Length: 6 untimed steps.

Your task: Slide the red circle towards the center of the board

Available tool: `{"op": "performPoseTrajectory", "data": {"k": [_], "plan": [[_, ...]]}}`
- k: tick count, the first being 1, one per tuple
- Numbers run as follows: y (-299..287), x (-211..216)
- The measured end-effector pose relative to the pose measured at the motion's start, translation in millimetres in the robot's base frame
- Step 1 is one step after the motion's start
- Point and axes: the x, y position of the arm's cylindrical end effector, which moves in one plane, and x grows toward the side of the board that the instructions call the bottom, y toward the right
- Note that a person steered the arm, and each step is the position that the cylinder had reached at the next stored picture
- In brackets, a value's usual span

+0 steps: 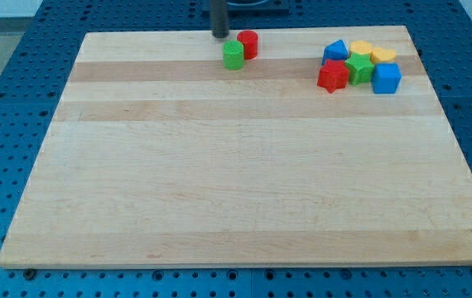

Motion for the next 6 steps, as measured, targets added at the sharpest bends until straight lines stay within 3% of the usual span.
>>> {"op": "performPoseTrajectory", "data": {"k": [1,2,3,4,5,6], "plan": [[3,0],[59,0],[59,0],[56,26],[48,78],[48,79]]}}
